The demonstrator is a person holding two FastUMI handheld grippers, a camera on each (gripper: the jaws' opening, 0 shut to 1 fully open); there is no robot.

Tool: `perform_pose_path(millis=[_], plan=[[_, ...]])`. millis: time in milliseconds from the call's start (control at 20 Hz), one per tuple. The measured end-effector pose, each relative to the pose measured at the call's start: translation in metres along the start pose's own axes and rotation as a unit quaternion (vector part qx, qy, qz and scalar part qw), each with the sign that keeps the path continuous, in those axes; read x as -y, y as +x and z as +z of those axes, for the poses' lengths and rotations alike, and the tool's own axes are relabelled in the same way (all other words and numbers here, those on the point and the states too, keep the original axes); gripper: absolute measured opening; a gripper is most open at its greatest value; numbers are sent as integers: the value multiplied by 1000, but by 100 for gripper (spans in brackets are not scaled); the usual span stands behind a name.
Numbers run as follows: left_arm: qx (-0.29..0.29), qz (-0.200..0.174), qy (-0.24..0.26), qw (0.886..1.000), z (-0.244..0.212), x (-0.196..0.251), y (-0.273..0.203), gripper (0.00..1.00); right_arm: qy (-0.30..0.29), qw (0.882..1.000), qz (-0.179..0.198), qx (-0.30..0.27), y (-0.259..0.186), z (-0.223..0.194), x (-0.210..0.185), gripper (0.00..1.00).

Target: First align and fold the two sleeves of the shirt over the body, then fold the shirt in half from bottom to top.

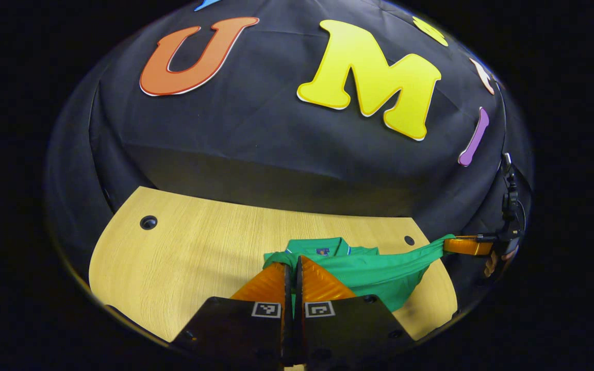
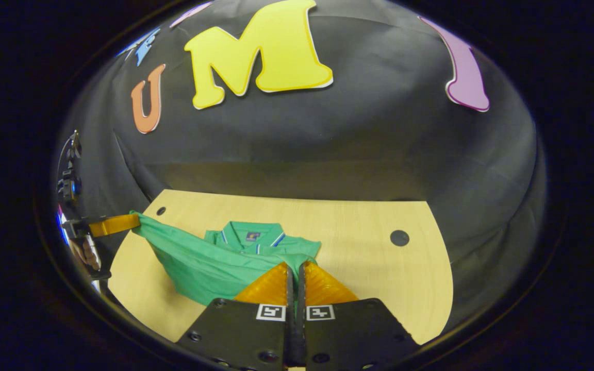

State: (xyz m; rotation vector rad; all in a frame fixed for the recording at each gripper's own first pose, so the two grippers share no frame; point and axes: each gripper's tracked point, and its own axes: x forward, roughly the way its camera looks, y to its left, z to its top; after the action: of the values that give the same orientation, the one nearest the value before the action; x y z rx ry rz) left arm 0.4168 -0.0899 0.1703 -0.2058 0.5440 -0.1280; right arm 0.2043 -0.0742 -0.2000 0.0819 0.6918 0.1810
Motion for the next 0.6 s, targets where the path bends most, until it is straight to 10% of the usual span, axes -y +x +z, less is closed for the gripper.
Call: perform_pose_path(millis=[600], plan=[[1,34,18,999,-22,-25,100,3,3,1000,-22,13,123,12,7,0]])
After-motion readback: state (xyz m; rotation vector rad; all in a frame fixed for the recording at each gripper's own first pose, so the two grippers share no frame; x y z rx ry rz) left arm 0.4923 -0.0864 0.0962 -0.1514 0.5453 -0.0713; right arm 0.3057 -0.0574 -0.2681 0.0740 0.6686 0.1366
